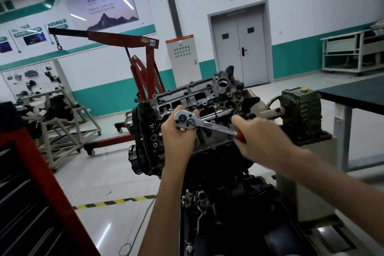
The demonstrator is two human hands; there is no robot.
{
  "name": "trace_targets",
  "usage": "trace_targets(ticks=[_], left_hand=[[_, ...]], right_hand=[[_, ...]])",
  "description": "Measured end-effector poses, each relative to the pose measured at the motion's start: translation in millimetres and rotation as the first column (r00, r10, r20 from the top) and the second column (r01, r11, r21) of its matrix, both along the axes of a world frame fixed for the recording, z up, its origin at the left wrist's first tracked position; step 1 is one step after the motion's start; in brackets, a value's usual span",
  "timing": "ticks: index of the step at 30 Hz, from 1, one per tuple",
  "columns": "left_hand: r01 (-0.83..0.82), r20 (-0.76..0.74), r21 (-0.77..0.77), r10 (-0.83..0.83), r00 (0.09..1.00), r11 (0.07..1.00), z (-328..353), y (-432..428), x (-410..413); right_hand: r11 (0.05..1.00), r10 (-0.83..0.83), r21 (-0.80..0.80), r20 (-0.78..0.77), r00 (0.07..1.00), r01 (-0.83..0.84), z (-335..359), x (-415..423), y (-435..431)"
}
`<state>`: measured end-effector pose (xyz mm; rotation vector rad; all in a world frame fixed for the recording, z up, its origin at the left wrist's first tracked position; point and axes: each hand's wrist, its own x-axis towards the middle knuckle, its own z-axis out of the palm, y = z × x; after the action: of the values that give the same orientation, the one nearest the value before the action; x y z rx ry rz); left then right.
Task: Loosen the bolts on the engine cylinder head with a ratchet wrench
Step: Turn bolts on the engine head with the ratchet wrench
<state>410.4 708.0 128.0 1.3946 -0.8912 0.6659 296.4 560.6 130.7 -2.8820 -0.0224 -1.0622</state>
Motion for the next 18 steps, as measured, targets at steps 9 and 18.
trace_targets(ticks=[9, 18], left_hand=[[0.013, -0.093, -0.091, -0.022, 0.995, 0.996, 1, -11, 1], [0.049, 0.003, 0.143, -0.05, 0.999, 0.988, 16, 2, -1]], right_hand=[[0.774, 0.257, 0.585, 0.06, 0.964, -0.243, -70, 8, 80], [0.94, 0.034, -0.338, -0.014, 0.999, -0.037, 63, 5, -39]])
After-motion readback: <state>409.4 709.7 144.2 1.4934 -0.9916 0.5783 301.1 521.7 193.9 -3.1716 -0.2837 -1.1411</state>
